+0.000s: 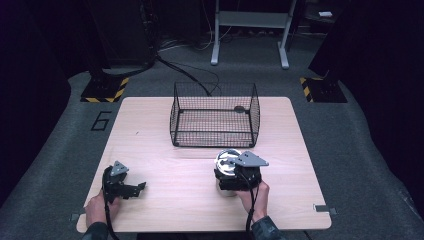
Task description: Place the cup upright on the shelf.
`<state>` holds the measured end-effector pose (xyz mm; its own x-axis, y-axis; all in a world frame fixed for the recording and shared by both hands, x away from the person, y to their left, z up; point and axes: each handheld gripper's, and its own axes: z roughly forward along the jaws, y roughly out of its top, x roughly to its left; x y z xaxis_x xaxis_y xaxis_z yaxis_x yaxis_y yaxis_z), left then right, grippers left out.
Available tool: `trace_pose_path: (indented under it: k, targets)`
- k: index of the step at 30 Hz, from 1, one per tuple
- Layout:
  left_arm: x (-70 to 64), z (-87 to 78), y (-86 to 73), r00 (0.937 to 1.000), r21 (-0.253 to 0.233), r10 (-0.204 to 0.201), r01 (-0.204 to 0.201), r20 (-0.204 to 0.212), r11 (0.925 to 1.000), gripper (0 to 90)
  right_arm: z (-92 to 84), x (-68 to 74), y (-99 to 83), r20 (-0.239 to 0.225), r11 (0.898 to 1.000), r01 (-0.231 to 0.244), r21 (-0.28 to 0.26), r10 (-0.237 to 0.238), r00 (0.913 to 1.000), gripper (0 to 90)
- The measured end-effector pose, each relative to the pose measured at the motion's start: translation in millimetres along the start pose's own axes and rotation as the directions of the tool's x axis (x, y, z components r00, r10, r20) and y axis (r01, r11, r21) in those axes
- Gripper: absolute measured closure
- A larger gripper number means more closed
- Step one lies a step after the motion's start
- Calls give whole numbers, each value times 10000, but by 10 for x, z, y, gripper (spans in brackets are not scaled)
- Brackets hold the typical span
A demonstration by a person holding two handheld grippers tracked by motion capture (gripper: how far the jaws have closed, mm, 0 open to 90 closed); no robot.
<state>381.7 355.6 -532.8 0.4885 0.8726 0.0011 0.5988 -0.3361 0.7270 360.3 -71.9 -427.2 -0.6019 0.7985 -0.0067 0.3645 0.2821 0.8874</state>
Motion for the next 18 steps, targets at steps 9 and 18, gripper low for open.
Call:
trace_pose_path:
  k: [9,18]
  targets:
    - [1,0,0,10000,4,15,-15,-1,10000,0,-31,-59,79,148,9999,67,-77,-66,9999,34]
    - [1,0,0,10000,5,10,-10,-1,10000,0,-59,-123,171,259,9998,-66,-173,70,9996,34]
